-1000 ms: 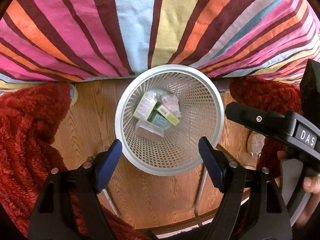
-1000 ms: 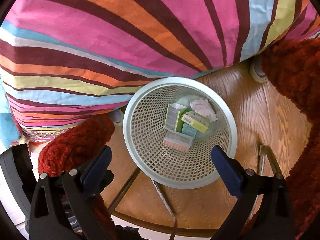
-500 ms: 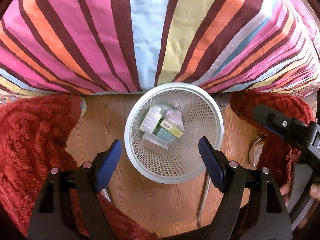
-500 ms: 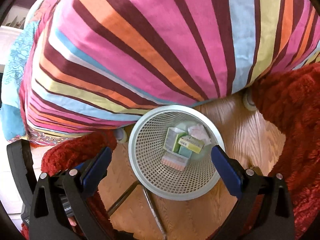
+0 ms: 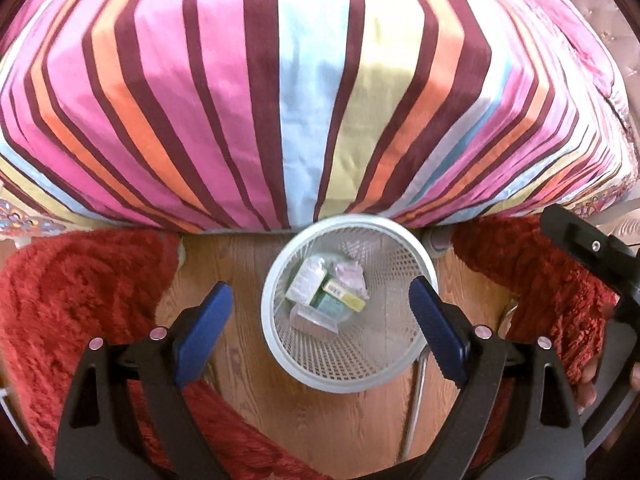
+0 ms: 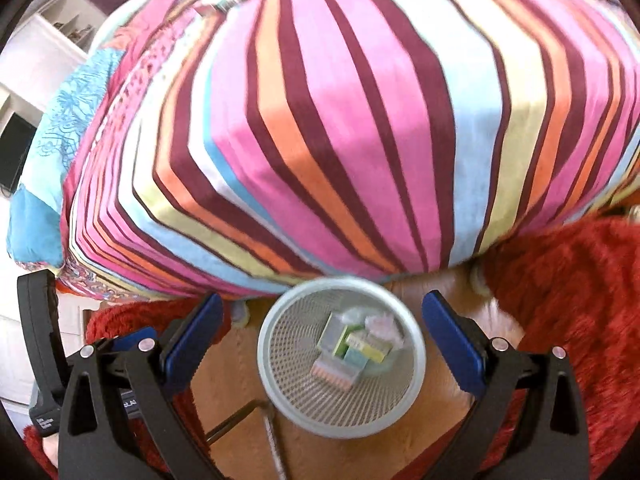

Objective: Collect trash
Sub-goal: 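Raise both tools back toward the remaining items on the bed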

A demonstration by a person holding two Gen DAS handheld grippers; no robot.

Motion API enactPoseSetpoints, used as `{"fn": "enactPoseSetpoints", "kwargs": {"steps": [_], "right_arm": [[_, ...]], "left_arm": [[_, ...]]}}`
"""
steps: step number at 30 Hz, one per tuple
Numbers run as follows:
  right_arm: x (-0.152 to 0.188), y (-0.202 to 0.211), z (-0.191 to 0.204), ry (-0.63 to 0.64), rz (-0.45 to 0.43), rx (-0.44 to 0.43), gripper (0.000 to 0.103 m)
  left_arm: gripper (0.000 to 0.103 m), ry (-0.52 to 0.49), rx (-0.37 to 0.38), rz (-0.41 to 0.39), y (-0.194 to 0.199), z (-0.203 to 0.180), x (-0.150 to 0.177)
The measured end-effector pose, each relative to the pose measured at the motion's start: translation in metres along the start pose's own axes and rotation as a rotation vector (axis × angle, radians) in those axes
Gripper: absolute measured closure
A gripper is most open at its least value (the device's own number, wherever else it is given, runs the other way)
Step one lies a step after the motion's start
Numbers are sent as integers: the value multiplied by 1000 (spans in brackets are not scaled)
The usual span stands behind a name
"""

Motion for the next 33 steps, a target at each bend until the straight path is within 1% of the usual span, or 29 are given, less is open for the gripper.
{"fn": "enactPoseSetpoints", "kwargs": {"steps": [4,8,10,13,16,19,22,25,29,33], "right_arm": [[-17,15,4,51,-89,16,8],[-35,27,2,48,-158,5,8],[-46,32,2,60,-197,8,8],[-60,39,5,91,-257,20,8],[-75,43,8,115,-306,31,8],[-88,44,7,135,-324,46,8],[-99,40,6,135,-328,45,8],[-112,42,6,133,-351,44,8],[-131,44,5,137,-375,45,8],[-149,39,5,136,-385,47,8]], "left_arm": [[15,2,3,-69,16,1,-13],[15,13,11,-144,35,3,-31],[15,18,18,-198,46,4,-44],[15,31,27,-250,55,6,-61],[15,55,43,-269,60,8,-75],[15,65,48,-284,63,6,-91],[15,48,30,-308,66,1,-102],[15,17,13,-332,69,-5,-117],[15,16,36,-346,72,-8,-139],[15,18,37,-353,71,-11,-160]]}}
Point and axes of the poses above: each gripper's, at about its wrist camera, not at the fingertips, and y roughly against the way its jaws point, z to its left, x to its underside, the point moved 5 cm from there along -y, roughly the way its jaws point, and after that the axes turned 8 degrees about -z, right-handed, at the moved point
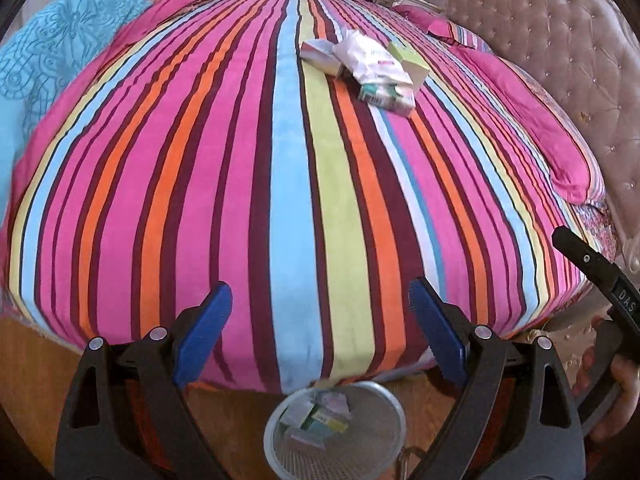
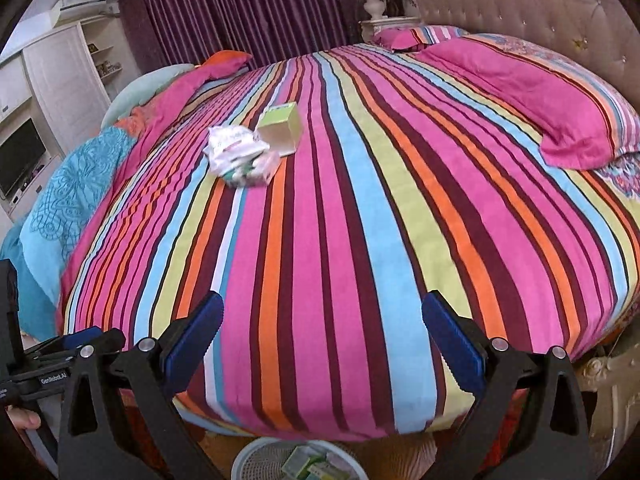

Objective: Collect trash
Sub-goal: 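Raise both tools back toward the remaining items on the bed, then grasp the white bag with left tool while right grasps lime-green barcode box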

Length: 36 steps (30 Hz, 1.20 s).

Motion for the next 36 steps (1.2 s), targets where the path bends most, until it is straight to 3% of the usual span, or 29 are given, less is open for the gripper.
{"fn": "enactPoseSetpoints", "kwargs": {"steps": [16,31,36], "right_arm": [[-63,-53,9,67,-36,-39,8],[-94,-105,19,122,-52,-58,8],[-113,-125,18,140,-60,-52,8]], "left_arm": [[15,44,63,-59,-35,-17,-95],[15,123,108,-25,-95,-22,-162],[15,192,137,4,-119,-22,-181]]}}
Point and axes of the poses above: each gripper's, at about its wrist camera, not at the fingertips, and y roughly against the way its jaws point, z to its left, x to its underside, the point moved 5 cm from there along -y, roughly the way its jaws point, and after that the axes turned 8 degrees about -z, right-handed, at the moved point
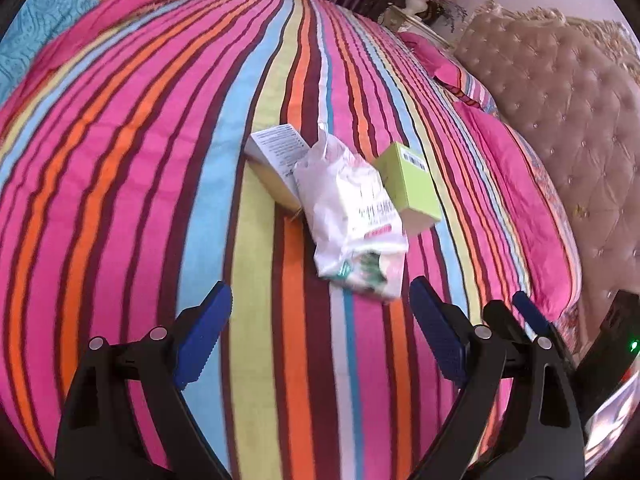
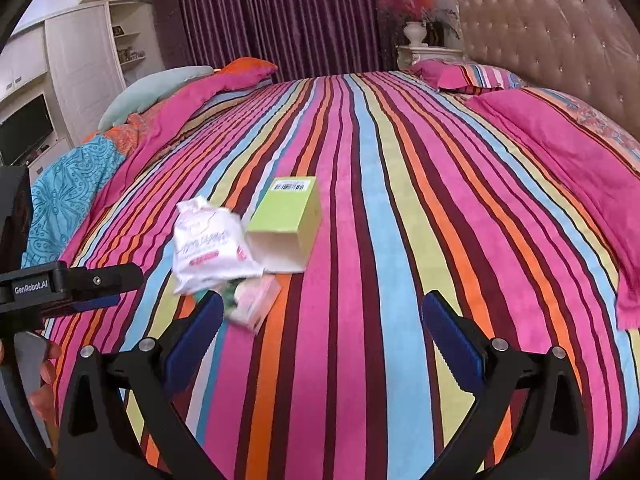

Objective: Collect trash
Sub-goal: 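Grasp the white bag with left tool while right grasps lime-green barcode box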

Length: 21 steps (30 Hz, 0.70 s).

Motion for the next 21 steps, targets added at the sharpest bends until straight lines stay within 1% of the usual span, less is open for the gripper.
{"fn": "enactPoseSetpoints", "kwargs": {"steps": [2,11,16,21], "right_arm": [[-3,-7,0,-1,0,-5,8],[-12,-32,4,-9,4,-30,8],[-16,-44,8,5,7,-45,8],[-22,-53,10,7,5,-50,8]], "left_arm": [[15,33,3,10,-11,0,-7],[16,116,-2,59,-46,-3,-24],[15,112,-18,78,-58,-6,-30],[16,146,-2,103,-68,-7,-30]]}}
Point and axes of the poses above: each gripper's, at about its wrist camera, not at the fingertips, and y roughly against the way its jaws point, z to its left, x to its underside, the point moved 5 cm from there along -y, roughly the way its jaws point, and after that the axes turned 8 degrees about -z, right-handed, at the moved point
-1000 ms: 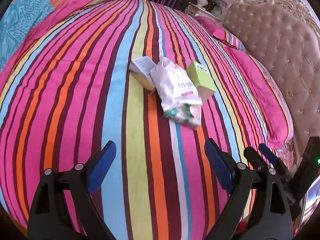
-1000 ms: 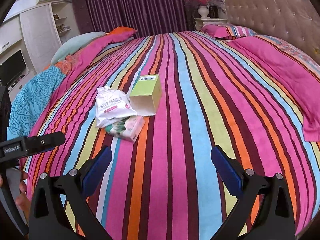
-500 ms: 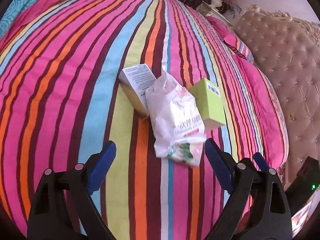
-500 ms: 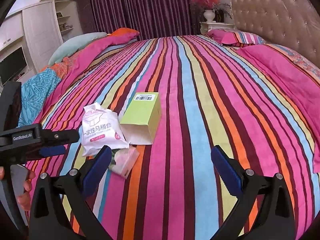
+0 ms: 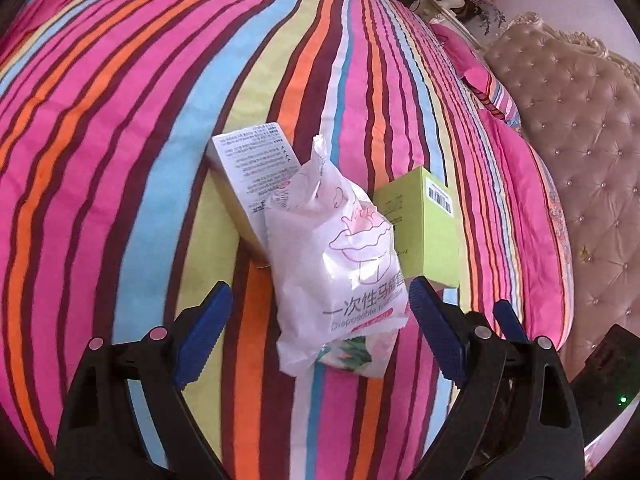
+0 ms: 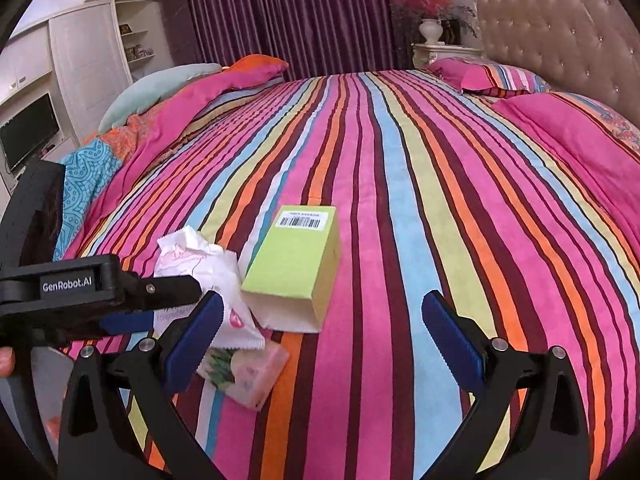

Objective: Collect trash
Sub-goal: 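Grasp the white bag with left tool while right grasps lime-green barcode box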

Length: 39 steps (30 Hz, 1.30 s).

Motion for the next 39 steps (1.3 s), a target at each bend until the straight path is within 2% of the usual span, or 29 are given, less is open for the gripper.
{"fn": "enactPoseSetpoints", "kwargs": {"steps": [10,25,27,30,33,35,36,39], "right_arm": [[-1,-18,5,30,20,9,8],[2,-49,5,72,66,45,8],[3,-53,4,67,79,48,9],[4,-60,6,73,91,49,10],[9,-69,8,50,128,12,21],[12,-71,13,54,147,-15,45],[13,-70,14,65,150,-4,52],[14,-65,10,30,146,-25,53]], "left_arm": [[15,82,-5,24,-18,2,-6],[16,131,-26,41,-36,5,-7],[20,126,-29,34,-37,4,-8],[35,134,-15,26,-36,4,-8],[48,155,20,19,-36,5,-9],[51,155,30,3,-34,7,-10],[52,151,40,-5,-33,7,-10],[55,125,64,-35,-27,9,-8]]}}
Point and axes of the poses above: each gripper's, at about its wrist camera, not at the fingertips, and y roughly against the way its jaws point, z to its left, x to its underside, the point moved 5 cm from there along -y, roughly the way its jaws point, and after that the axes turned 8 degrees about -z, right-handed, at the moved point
